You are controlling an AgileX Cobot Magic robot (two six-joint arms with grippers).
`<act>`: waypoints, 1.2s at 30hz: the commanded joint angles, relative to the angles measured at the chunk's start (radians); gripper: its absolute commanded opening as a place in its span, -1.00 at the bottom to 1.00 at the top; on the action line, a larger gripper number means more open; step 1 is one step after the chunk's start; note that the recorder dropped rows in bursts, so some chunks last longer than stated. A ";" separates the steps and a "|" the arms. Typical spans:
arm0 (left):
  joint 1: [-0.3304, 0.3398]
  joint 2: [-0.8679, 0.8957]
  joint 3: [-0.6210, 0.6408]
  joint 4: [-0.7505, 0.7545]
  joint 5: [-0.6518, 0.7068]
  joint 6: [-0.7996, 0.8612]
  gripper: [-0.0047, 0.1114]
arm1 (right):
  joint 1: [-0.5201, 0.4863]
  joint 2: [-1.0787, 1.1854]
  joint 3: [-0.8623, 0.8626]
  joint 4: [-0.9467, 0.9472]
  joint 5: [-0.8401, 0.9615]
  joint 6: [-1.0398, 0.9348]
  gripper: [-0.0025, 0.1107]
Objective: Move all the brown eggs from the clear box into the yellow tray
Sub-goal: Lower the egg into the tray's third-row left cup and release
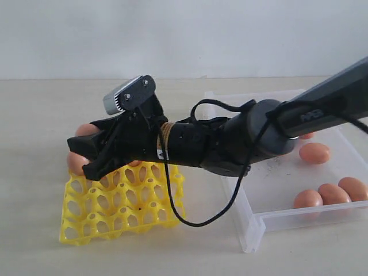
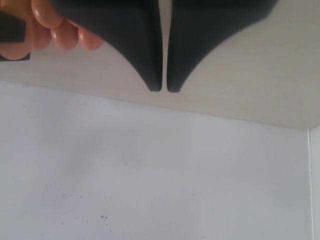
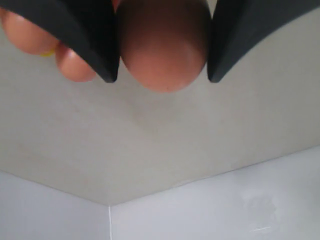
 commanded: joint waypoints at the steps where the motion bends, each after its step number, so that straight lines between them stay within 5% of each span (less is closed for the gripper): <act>1: -0.002 -0.002 0.003 -0.009 -0.003 -0.009 -0.85 | 0.029 0.060 -0.071 -0.046 -0.020 0.007 -0.96; 15: -0.002 -0.002 0.003 -0.009 -0.001 -0.009 -0.85 | 0.050 0.139 -0.198 -0.146 0.096 0.099 -0.96; 22: -0.002 -0.002 0.003 -0.009 -0.001 -0.009 -0.85 | 0.050 0.139 -0.235 -0.377 0.189 0.093 -0.96; 36: -0.002 -0.002 0.003 -0.009 -0.003 -0.009 -0.85 | 0.050 0.139 -0.264 -0.380 0.194 0.095 -0.96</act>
